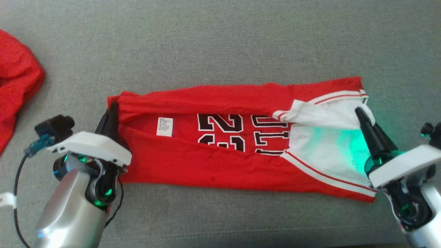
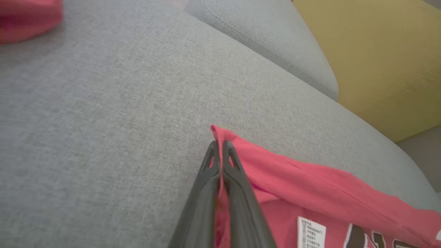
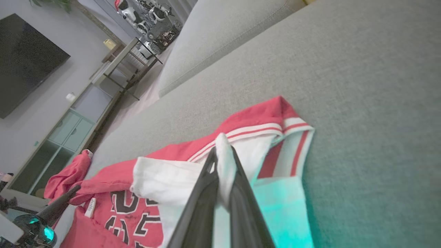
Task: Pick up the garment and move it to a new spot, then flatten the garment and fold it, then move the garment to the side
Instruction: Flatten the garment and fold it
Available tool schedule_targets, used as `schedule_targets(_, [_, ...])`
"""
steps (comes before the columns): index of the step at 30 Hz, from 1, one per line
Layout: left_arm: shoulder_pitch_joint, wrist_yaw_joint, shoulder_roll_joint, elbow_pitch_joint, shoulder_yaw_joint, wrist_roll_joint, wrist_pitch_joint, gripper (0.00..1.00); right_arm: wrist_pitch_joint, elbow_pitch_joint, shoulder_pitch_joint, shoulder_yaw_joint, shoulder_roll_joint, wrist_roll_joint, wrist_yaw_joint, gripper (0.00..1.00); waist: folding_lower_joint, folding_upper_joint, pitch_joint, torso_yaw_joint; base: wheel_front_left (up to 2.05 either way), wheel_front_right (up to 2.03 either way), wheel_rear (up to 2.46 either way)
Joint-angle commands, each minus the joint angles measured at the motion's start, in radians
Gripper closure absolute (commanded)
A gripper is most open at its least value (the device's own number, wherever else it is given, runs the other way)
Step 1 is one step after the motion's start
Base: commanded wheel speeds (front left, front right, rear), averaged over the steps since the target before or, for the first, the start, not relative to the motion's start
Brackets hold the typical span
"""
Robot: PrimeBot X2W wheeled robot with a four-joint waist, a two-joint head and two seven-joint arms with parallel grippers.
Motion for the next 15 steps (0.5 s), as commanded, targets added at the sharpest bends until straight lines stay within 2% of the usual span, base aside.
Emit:
schedule_targets(1, [-0.007, 0.005, 0.042, -0.032, 0.042, -0.007, -0.001, 1.0, 0.001, -0.032, 0.013, -0.003, -0.015, -0.013, -0.001, 1.0, 0.0, 0.0, -0.002, -0.001, 0.0, 0.0, 0.0])
schedule_targets(8, [0.077, 0.03, 0.05, -0.08, 0.055, -0.035, 0.014, 1.0, 0.026, -0.02, 0.091, -0.04, 0.033, -0.078, -0.001, 1.0, 0.0, 0.0, -0.021, -0.011, 0.0, 0.0, 0.0])
schedule_targets(9, [0.09, 0.031, 0.05, -0.084, 0.056, -0.041, 0.018, 0.78, 0.033, -0.016, 0.099, -0.042, 0.041, -0.087, -0.001, 1.0, 0.0, 0.0, -0.025, -0.013, 0.0, 0.0, 0.0])
schedule_targets(11, [0.113, 0.033, 0.049, -0.094, 0.056, -0.05, 0.024, 0.43, 0.044, -0.013, 0.112, -0.046, 0.058, -0.104, -0.001, 0.49, 0.0, 0.0, -0.03, -0.015, 0.0, 0.0, 0.0])
schedule_targets(12, [0.123, 0.035, 0.047, -0.098, 0.056, -0.054, 0.026, 0.02, 0.049, -0.006, 0.118, -0.049, 0.059, -0.126, -0.001, 0.03, 0.0, 0.0, -0.032, -0.015, 0.0, 0.0, 0.0])
schedule_targets(15, [0.151, 0.042, 0.045, -0.11, 0.051, -0.054, 0.024, 0.0, 0.064, 0.007, 0.131, -0.056, 0.074, -0.189, -0.001, 0.0, 0.0, 0.0, -0.038, -0.016, 0.0, 0.0, 0.0])
